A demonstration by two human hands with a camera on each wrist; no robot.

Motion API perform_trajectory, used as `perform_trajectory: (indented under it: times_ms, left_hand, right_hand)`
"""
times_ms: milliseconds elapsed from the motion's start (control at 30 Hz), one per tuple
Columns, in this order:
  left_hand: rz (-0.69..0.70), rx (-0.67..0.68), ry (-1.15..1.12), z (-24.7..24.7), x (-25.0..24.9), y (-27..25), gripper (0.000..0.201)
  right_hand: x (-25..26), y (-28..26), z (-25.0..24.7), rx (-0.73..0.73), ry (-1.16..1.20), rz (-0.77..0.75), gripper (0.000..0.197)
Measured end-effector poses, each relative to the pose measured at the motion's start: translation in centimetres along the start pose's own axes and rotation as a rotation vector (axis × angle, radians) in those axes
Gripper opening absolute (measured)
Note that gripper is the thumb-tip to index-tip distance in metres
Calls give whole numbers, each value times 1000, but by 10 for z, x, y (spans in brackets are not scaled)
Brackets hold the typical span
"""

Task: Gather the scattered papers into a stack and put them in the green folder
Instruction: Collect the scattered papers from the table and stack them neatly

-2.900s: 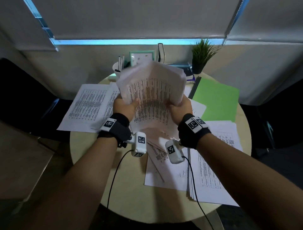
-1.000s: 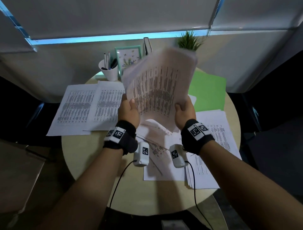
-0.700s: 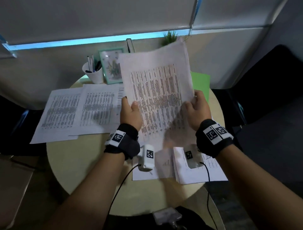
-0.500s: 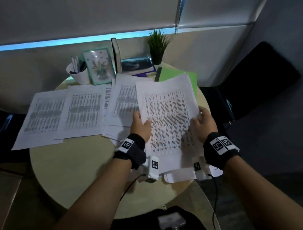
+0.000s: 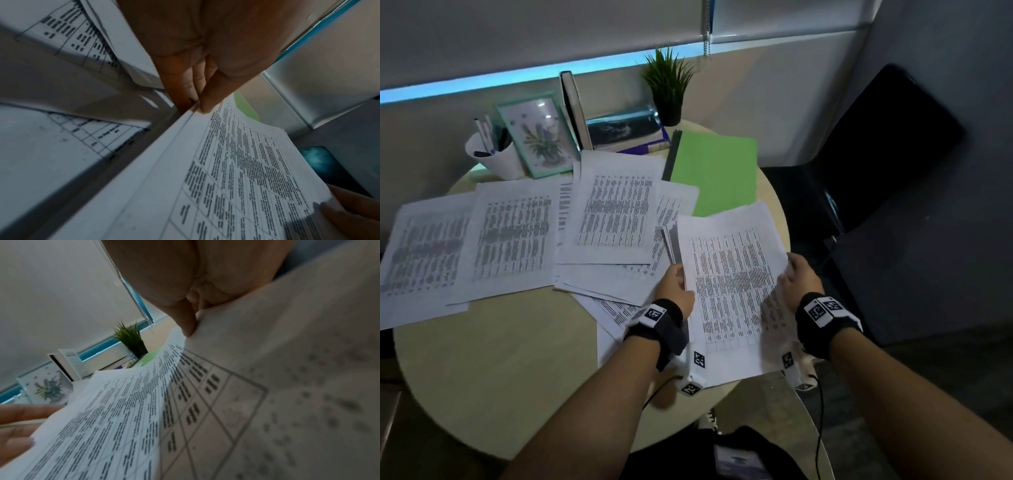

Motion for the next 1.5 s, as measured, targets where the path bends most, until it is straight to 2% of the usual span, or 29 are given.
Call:
perform_trajectory:
  times_ms: [100, 200, 300, 400, 500, 600, 733, 833, 867, 933, 1067, 1167, 1267, 1367, 1433, 1500]
  left_hand:
    - [-10, 30, -18, -1, 2, 0, 66]
    - [-36, 50, -50, -3, 5, -2, 70]
    - [-49, 43, -32, -5, 8, -7, 67]
    - [-35, 42, -19, -9, 8, -7, 55]
    - [-25, 31, 62, -12, 5, -8, 52]
    - [-79, -83, 102, -17, 5, -5, 71]
    - [-244, -47, -119, -8, 2, -2, 94]
    - [-339, -42, -120, -4, 10, 12, 117]
    - [-357, -26, -141, -1, 16, 18, 119]
    - [-362, 2, -140, 9, 32, 36, 107]
    - [-364, -5, -6, 1, 5, 10, 84]
    - [-351, -37, 91, -1, -7, -1, 84]
    - [-331, -26, 53, 7, -15, -3, 86]
    - [-315, -33, 23, 7, -15, -4, 70]
    - [-272, -93, 23, 1, -11, -4, 58]
    - [-243, -122, 32, -4, -10, -4, 49]
  right_hand:
    - [0, 5, 3, -6, -13, 7, 45]
    - [2, 11, 6, 5, -36, -5, 48]
    - [5, 16, 10, 28, -70, -15, 48]
    - [8, 20, 14, 34, -101, -32, 45]
    - [10, 23, 16, -26, -163, -73, 37]
    - [8, 28, 18, -37, -224, 1, 44]
    - [9, 32, 26, 122, -345, 114, 57]
    - [6, 37, 29, 167, -360, 154, 58]
    - [5, 38, 29, 174, -366, 161, 60]
    - [5, 39, 30, 164, -383, 148, 59]
    - [5, 36, 35, 128, -434, 171, 61]
    - [12, 32, 37, 93, -339, 187, 60]
    - [13, 30, 38, 101, -210, 263, 72]
    - [12, 27, 36, 119, -112, 288, 72]
    - [11, 26, 35, 150, -100, 255, 63]
    - [19, 24, 31, 162, -85, 202, 45]
Point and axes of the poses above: each hand's wrist, its own y-axis towards the middle knuckle, its own z-axis out of the palm, x = y × z, the point moved 3 cm from there along y, towards the middle knuckle, and after that the axes turned 2 degrees about -x, right-handed, at the moved point
